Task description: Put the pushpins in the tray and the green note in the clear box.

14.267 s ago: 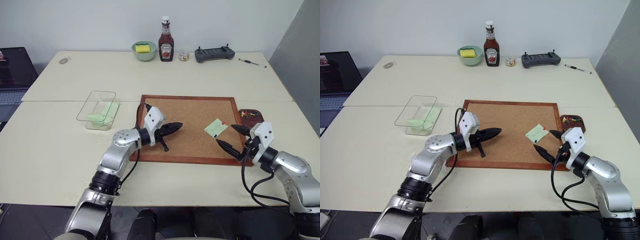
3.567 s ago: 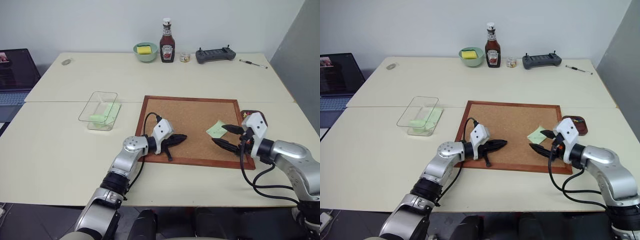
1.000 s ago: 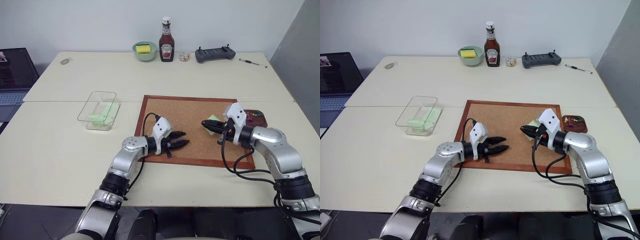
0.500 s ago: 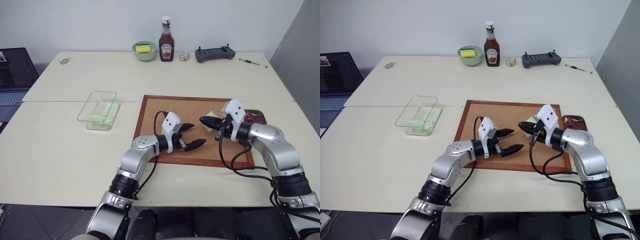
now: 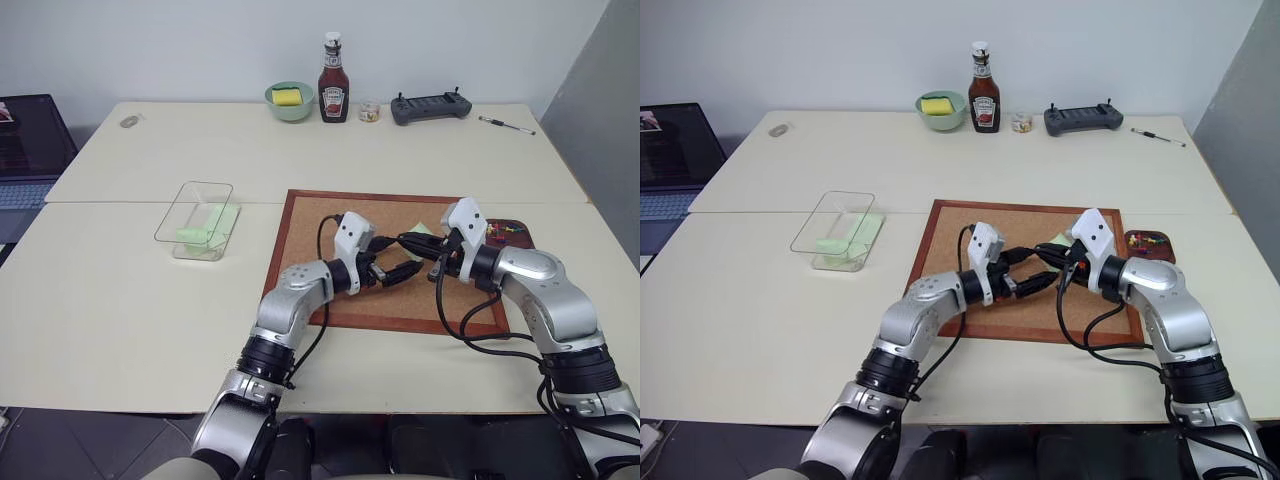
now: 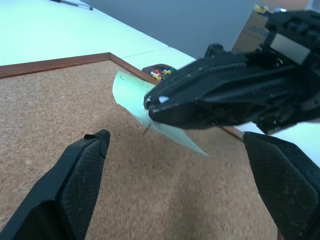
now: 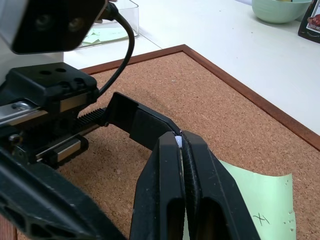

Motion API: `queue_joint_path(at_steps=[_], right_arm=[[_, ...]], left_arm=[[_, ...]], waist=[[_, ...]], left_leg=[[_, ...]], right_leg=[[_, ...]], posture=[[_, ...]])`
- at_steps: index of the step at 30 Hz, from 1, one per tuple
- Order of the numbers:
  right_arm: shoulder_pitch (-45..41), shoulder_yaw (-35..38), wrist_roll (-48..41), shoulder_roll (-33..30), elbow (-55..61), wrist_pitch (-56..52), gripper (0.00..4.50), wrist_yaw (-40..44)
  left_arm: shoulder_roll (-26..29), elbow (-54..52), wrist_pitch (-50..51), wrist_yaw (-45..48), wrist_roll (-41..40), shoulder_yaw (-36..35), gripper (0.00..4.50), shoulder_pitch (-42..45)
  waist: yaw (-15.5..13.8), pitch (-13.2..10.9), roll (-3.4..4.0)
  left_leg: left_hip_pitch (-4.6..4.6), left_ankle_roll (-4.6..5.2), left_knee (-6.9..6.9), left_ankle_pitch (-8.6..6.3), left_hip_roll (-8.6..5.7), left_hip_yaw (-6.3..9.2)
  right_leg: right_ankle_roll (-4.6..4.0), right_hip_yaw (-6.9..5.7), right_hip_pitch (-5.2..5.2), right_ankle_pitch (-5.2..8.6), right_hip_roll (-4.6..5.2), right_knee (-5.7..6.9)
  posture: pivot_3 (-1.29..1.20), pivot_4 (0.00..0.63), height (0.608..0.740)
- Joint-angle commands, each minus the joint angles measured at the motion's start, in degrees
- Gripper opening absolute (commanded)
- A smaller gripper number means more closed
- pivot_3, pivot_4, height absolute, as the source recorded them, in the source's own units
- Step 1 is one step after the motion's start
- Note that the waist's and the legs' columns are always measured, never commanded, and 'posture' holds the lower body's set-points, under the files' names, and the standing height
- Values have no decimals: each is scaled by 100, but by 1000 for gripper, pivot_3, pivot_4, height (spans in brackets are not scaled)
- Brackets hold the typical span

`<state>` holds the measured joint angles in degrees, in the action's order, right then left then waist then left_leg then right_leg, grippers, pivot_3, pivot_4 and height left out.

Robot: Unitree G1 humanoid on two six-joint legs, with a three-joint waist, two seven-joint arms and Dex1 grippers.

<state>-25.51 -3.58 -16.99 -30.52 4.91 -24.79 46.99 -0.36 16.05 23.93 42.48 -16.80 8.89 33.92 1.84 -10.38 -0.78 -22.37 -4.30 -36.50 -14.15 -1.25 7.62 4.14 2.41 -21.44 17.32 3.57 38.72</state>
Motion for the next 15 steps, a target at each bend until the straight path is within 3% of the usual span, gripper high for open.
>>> queue_joint_path(at_steps=[1,12,15], right_arm=[[-150,37,-69,20,272,-16,0,-12],[-165,21,-83,53,348,-68,0,-68],[-159,33,-87,48,368,-85,0,-71]], left_arm=[[-226,143,35,-131,-159,-137,4489,253],[-562,790,-134,-398,-123,-302,4489,617],[-622,865,-158,-444,-149,-365,4078,668]], waist=[[2,0,0],[3,-1,-1],[2,-1,-1]], left_leg=[[0,0,0,0,0,-1],[-3,-1,0,0,0,0],[-3,-1,0,0,-1,0]], right_leg=[[0,1,0,0,0,0],[0,0,-3,0,0,-1],[0,-1,-3,0,0,-1]], posture=[[0,150,740],[0,150,740],[0,150,740]])
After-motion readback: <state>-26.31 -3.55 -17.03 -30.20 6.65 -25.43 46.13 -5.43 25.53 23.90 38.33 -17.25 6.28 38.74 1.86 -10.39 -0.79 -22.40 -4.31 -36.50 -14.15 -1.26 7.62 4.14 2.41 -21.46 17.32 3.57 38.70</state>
